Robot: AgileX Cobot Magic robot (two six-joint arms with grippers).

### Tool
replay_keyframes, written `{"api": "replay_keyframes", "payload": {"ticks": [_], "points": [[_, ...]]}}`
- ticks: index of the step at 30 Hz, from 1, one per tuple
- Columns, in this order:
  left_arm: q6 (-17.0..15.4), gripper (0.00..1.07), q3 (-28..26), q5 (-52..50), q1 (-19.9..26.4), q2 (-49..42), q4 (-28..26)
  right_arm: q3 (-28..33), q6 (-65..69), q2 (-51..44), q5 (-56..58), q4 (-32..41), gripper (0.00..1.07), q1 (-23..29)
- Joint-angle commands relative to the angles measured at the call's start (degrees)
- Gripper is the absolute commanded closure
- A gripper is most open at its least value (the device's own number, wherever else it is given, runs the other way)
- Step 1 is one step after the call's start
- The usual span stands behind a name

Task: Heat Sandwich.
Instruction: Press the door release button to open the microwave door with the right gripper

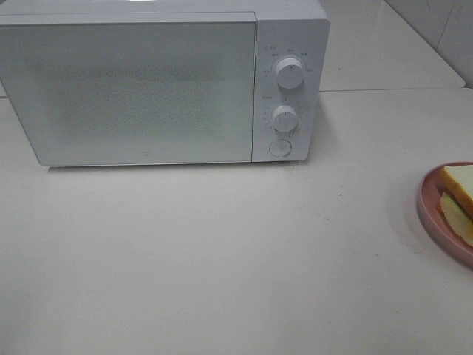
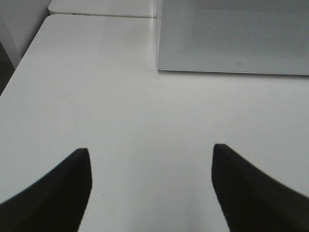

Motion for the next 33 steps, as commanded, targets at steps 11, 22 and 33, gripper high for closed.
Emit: {"api": "replay_keyframes", "payload": {"ticks": [11,22,33], "points": [[0.0,0.39,0.1,0.3,-0.4,-1.3,-0.1,0.1,0.1,-1.3,0.0,-0.1,0.42,0.0],[0.0,0.39,0.1,0.3,-0.4,-1.3,-0.1,0.1,0.1,-1.3,0.0,-0.1,0.42,0.0],[0.0,0.39,0.1,0.3,-0.4,-1.3,-0.1,0.1,0.0,-1.3,-0.1,-0.3,0.42,0.0]]}}
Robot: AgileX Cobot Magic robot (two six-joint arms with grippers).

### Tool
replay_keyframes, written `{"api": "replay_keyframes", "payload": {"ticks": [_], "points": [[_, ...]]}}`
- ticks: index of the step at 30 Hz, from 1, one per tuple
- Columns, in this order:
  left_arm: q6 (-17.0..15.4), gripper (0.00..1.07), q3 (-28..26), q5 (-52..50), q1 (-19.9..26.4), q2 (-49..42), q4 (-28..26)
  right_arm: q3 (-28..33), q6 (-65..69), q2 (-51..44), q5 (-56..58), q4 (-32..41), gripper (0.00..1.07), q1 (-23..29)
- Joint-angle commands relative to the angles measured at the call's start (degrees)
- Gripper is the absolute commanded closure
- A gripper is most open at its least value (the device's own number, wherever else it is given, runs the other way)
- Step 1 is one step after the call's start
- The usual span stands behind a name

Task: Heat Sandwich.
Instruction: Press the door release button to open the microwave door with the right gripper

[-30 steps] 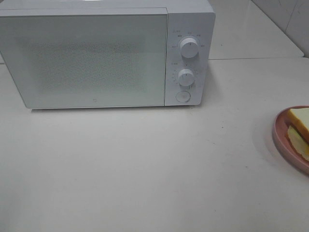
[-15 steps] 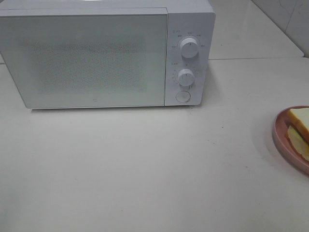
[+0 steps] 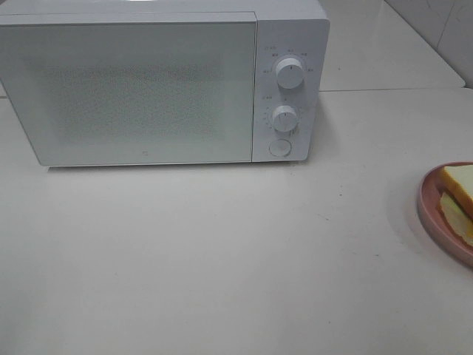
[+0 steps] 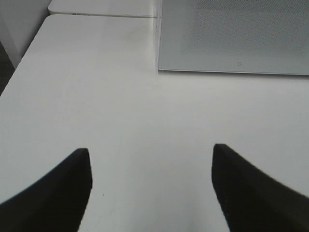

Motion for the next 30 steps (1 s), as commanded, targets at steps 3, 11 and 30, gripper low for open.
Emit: {"api": "replay_keyframes", "payload": {"ticks": [3,11,30], "points": [[0.0,0.39,0.1,0.3,-0.4,-1.3,-0.1,0.1,-0.1,-1.3,-0.2,-0.3,0.42,0.0],[0.0,0.39,0.1,0.3,-0.4,-1.3,-0.1,-1.1,-1.7,-1.3,-2.9,-0.6,0.42,0.0],[0.0,0.39,0.1,0.3,-0.4,-1.3,-0.1,-0.9,-3.0,12.9,-24.9,-1.7,0.42,0.0]]}}
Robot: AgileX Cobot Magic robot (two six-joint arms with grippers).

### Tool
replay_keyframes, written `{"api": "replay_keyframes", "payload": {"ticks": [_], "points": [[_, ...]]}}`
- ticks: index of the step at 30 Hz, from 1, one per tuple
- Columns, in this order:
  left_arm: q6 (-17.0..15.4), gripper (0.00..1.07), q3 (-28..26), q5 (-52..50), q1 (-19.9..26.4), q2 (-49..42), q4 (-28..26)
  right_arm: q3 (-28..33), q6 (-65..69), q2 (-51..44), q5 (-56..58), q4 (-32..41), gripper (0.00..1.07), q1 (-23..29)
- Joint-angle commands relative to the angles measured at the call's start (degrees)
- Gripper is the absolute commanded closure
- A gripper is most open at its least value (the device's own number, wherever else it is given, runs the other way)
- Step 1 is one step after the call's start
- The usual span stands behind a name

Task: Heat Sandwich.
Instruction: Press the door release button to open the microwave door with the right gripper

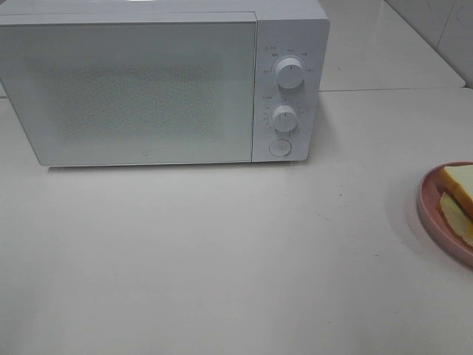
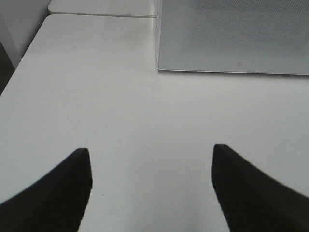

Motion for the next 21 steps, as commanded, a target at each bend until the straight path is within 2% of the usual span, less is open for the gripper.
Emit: {"api": "replay_keyframes", "payload": {"ticks": [1,16,21], "points": [[0.0,0.39,0.1,0.3,-0.4,-1.3,-0.1,-0.2,-0.5,5.9,-8.3,-0.5,0.42,0.0],[0.0,0.39,0.1,0.3,-0.4,-1.3,-0.1,-0.2,-0.5,25.4,-27.7,-0.2,0.42,0.0],[0.0,0.39,0.1,0.3,-0.4,-1.3,-0.1,-0.2,-0.5,31.3,-34.7,5.2,0.46,0.1]]}}
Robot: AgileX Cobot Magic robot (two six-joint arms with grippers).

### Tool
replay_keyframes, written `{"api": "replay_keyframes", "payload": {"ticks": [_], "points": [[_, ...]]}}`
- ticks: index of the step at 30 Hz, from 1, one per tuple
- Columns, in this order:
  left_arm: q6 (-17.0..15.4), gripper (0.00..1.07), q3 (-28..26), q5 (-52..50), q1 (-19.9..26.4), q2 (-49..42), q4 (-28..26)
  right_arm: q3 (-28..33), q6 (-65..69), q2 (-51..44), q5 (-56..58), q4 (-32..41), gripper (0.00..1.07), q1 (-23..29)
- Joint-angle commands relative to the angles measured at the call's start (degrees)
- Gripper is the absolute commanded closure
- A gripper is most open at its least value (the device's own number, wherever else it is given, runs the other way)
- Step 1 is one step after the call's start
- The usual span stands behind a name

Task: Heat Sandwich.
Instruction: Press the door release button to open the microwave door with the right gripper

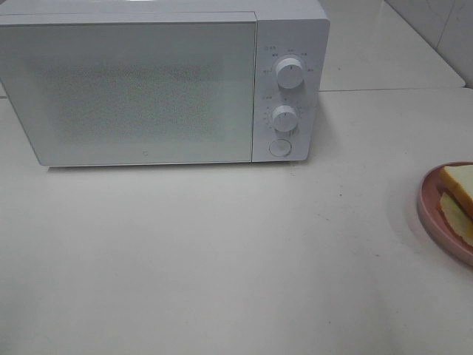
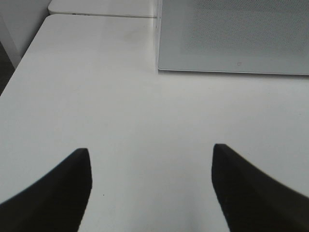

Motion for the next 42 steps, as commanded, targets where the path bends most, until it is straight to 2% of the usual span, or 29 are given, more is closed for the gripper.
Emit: {"api": "replay_keyframes", "payload": {"ticks": [1,2,6,7,8,11,13,16,20,22,30,42], "points": [[0.0,0.39,0.1,0.3,-0.4,-1.3,-0.1,-0.2,-0.4,3.8,-5.4,3.9,0.48,0.1],[0.0,0.39,0.1,0.3,-0.4,-1.3,-0.1,-0.2,-0.3,6.1,-7.1,5.5,0.53,0.1],[0.0,0.39,0.1,0.3,-0.4,-1.3,-0.1,-0.1,-0.2,9.1,-8.1,7.0,0.61,0.1],[0.0,0.39,0.1,0.3,-0.4,-1.3,-0.1,-0.1,-0.1,10.9,-8.4,8.0,0.69,0.1],[0.0,0.39,0.1,0.3,-0.4,-1.3,-0.1,-0.1,-0.1,10.9,-8.4,8.0,0.69,0.1],[0.0,0.39,0.1,0.3,-0.4,-1.3,-0.1,-0.1,3.2,14.5,-9.5,8.0,0.84,0.1],[0.0,0.39,0.1,0.3,-0.4,-1.3,-0.1,-0.1,4.9,15.5,-10.1,8.0,0.88,0.3],[0.0,0.39,0.1,0.3,-0.4,-1.3,-0.1,-0.1,9.9,19.1,-12.7,8.0,0.98,3.3],[0.0,0.39,0.1,0.3,-0.4,-1.3,-0.1,-0.1,12.4,22.6,-16.3,8.0,1.06,6.9],[0.0,0.39,0.1,0.3,-0.4,-1.3,-0.1,-0.1,15.7,26.2,-20.4,8.0,1.07,9.6],[0.0,0.39,0.1,0.3,-0.4,-1.3,-0.1,-0.1,29.0,34.7,-28.8,8.0,1.07,13.3],[0.0,0.39,0.1,0.3,-0.4,-1.3,-0.1,-0.1,39.4,47.8,-41.3,8.0,1.07,19.5]]}}
